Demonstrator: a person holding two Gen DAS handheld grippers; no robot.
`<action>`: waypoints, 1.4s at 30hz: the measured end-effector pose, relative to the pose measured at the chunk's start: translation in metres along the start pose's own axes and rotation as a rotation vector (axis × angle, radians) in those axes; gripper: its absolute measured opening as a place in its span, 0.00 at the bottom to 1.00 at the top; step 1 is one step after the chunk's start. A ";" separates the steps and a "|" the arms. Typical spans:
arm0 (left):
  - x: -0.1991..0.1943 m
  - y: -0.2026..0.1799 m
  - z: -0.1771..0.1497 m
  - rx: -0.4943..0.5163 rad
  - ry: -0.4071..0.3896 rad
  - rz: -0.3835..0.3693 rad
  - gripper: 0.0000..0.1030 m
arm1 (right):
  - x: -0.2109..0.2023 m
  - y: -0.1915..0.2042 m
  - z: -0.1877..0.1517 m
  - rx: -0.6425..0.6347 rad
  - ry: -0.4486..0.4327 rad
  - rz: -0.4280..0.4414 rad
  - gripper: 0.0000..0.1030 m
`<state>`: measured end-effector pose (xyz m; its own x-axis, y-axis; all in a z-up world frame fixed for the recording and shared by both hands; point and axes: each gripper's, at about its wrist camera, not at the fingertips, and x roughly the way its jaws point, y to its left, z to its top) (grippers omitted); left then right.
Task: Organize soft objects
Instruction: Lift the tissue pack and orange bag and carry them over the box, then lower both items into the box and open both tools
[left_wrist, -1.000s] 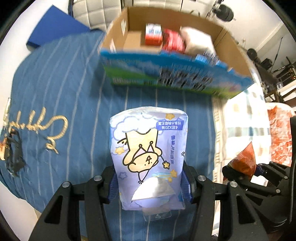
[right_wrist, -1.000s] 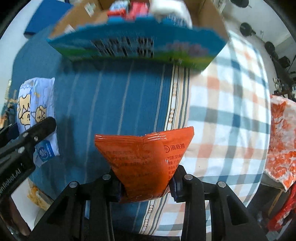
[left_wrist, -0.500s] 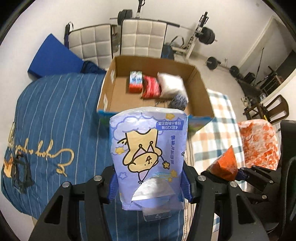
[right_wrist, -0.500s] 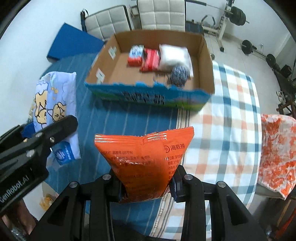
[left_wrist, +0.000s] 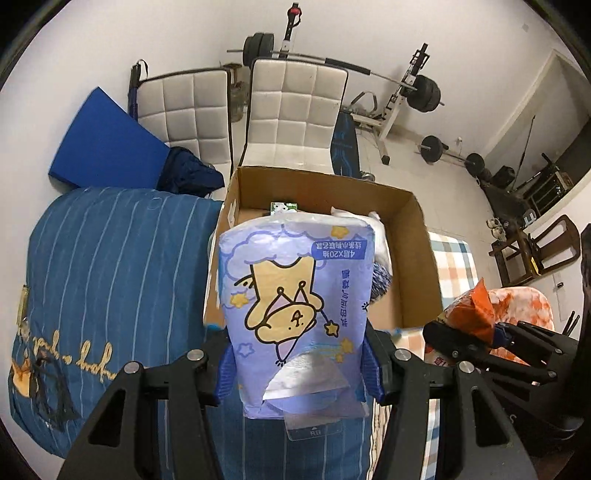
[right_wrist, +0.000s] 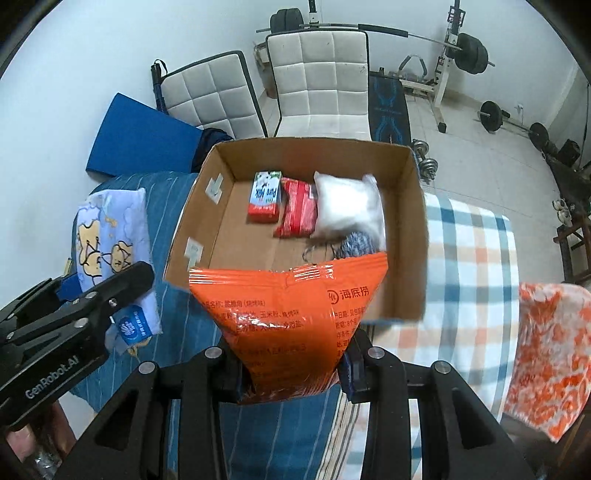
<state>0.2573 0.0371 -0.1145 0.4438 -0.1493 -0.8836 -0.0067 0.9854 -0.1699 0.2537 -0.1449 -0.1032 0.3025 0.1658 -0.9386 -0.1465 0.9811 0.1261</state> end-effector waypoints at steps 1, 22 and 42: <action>0.007 0.002 0.007 -0.001 0.008 0.002 0.51 | 0.006 0.000 0.008 -0.004 0.005 -0.005 0.38; 0.182 0.022 0.071 0.024 0.362 0.049 0.51 | 0.184 -0.022 0.079 0.083 0.279 0.060 0.38; 0.260 0.037 0.033 -0.027 0.513 0.037 0.51 | 0.271 -0.037 0.055 0.077 0.438 0.038 0.39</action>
<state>0.4021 0.0377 -0.3365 -0.0540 -0.1414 -0.9885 -0.0401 0.9894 -0.1394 0.3930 -0.1305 -0.3446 -0.1319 0.1605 -0.9782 -0.0739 0.9825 0.1711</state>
